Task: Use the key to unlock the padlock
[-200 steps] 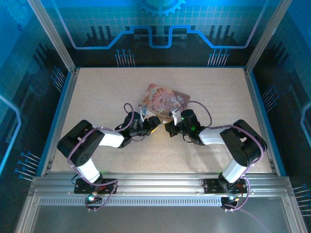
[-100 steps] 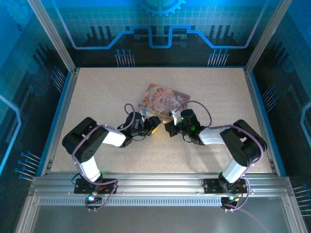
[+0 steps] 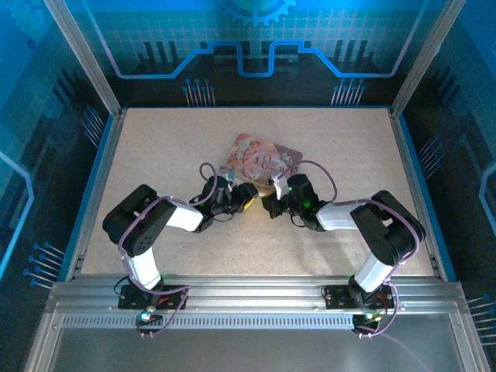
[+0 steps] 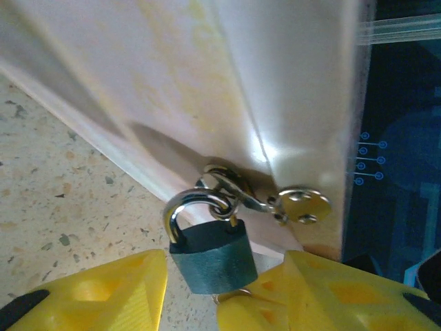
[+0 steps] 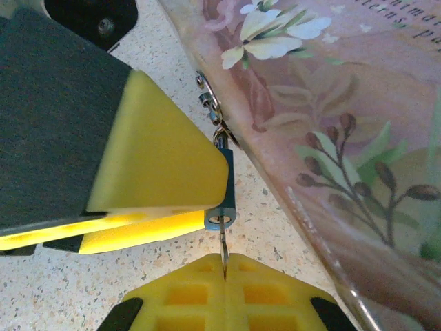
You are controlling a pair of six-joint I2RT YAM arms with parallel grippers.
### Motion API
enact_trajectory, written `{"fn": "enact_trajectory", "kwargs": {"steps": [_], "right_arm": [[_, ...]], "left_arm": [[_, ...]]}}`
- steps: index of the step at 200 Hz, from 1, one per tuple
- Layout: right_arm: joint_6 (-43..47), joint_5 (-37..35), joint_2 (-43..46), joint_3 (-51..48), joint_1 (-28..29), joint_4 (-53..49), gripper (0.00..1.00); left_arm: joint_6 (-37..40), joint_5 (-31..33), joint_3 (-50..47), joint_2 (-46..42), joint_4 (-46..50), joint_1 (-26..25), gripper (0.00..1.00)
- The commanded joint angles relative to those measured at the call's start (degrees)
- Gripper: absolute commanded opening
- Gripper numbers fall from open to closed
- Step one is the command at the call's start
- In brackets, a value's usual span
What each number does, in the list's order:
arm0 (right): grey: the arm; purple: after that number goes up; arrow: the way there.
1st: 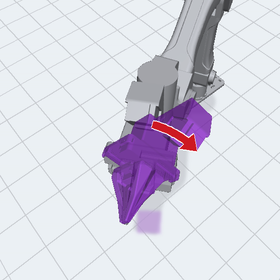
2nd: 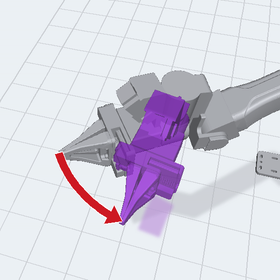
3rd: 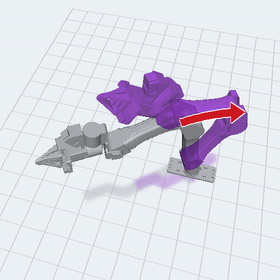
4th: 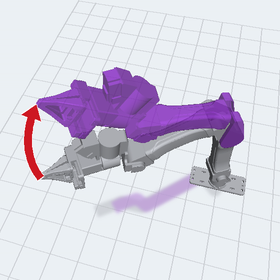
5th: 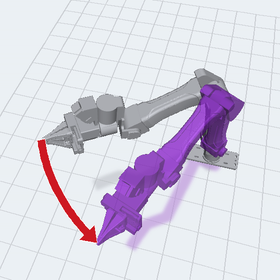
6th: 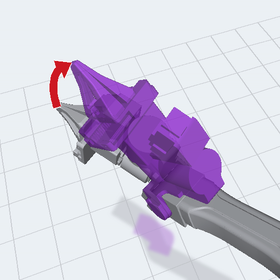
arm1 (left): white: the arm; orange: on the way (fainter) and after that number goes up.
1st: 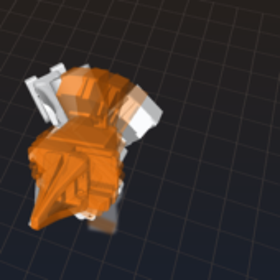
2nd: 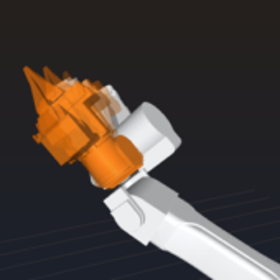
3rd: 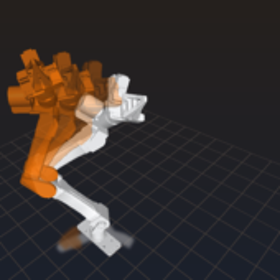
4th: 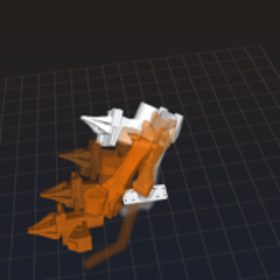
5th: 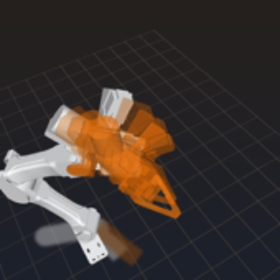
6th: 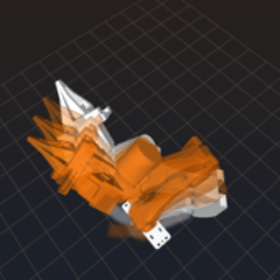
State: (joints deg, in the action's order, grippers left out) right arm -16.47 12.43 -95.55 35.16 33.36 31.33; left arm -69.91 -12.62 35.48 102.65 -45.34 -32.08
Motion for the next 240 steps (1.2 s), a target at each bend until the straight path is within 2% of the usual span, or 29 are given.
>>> {"fn": "enact_trajectory", "kwargs": {"steps": [1, 93, 122, 163, 240], "right_arm": [[1.14, 0.75, -0.42, 1.67, 0.93, 1.3, 0.0], [1.75, 0.67, -0.69, 2.13, 1.26, 0.66, 0.0], [1.88, 0.67, -0.78, 2.11, 1.34, 0.67, 0.0], [2.05, 0.76, -0.95, 2.22, 1.34, 0.81, 0.0], [1.78, 1.43, -1.1, 4.21, 1.53, 1.01, 0.0]], "left_arm": [[-1.18, 1.16, 1.17, 1.14, -0.72, 0.35, 0.46], [-2.68, 2.77, 1.77, 1.77, -1.16, 0.62, 0.44], [-2.95, 2.72, 2.04, 2.17, -1.46, 0.69, 0.39], [-3.4, 1.96, 2.3, 2.84, -2.46, 0.69, 0.27], [-2.75, 1.28, 2.26, 2.15, -1.72, 0.14, 0.2]]}}
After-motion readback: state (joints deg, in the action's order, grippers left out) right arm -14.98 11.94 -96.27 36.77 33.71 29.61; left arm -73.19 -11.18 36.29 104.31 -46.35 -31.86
